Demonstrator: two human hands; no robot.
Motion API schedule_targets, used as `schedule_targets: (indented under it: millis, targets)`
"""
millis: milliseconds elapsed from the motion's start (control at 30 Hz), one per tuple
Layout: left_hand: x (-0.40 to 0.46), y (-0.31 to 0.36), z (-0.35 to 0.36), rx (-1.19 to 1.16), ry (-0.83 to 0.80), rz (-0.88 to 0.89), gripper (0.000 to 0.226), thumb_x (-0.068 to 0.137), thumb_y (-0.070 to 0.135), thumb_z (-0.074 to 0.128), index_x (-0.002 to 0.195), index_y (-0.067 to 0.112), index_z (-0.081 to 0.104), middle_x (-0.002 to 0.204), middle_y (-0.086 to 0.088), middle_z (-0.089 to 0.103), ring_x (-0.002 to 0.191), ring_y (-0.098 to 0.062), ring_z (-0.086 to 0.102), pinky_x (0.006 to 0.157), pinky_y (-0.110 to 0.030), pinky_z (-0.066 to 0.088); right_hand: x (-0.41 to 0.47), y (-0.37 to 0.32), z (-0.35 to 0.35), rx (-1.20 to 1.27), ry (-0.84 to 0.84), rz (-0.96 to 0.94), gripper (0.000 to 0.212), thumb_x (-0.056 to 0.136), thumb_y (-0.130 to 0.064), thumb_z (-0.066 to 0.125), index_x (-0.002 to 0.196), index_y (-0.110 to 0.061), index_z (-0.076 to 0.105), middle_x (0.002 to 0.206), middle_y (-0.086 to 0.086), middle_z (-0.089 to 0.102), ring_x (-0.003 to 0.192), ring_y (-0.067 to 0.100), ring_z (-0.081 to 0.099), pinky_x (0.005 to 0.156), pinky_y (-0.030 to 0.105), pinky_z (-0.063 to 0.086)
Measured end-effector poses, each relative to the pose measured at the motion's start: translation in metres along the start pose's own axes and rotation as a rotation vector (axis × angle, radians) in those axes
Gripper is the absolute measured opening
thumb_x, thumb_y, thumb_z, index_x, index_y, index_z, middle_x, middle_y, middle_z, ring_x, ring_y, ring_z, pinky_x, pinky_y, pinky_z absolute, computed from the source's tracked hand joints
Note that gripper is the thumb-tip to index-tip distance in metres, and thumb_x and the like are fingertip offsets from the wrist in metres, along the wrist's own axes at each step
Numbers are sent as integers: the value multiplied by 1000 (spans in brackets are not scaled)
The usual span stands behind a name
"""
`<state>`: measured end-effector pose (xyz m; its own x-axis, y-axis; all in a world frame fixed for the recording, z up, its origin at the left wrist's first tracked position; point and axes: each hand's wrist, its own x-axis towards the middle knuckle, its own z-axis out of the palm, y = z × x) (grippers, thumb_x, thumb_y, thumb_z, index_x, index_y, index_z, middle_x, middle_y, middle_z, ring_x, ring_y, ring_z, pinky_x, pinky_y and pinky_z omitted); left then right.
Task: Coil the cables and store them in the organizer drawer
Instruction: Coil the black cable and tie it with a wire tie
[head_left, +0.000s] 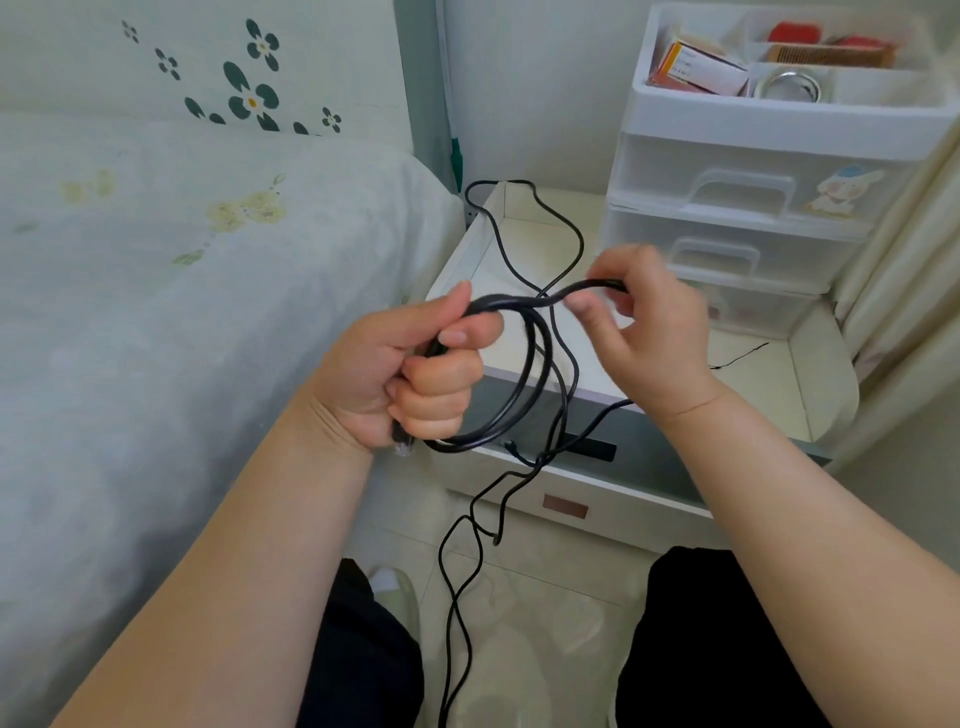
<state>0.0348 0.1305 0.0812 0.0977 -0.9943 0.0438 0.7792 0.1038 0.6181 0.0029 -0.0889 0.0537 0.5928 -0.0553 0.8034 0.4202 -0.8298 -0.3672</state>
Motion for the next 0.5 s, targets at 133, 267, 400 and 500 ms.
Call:
schedule_targets:
  millis: [133,267,400,500]
  targets:
    - [-1,1,2,-56,25,51,30,103,25,37,84,4,47,49,4,18,38,-5,12,39,-18,14,-1,-4,13,-320,26,-122,28,96,-28,49,82,-9,63,75,4,63,68,24,55,58,25,31]
    - [5,-4,8,-60,31,112,26,102,24,37,78,13,37,48,5,15,37,-5,11,39,-18,13,-7,-14,15,-140,12,58,30,99,-22,36,87,-4,58,84,8,60,80,22,46,66,28,32]
    - [8,0,11,-45,20,240,26,101,24,37,77,16,31,46,8,13,34,-5,10,39,-15,14,-12,-20,14,57,-9,21,24,97,-31,37,95,-10,49,81,4,51,72,16,45,59,25,36]
    - [10,2,9,-69,39,278,25,101,23,38,77,16,32,46,6,15,35,-6,11,39,-17,16,-13,-27,17,172,-37,142,27,98,-34,34,89,-12,48,69,-6,47,58,9,40,51,23,31]
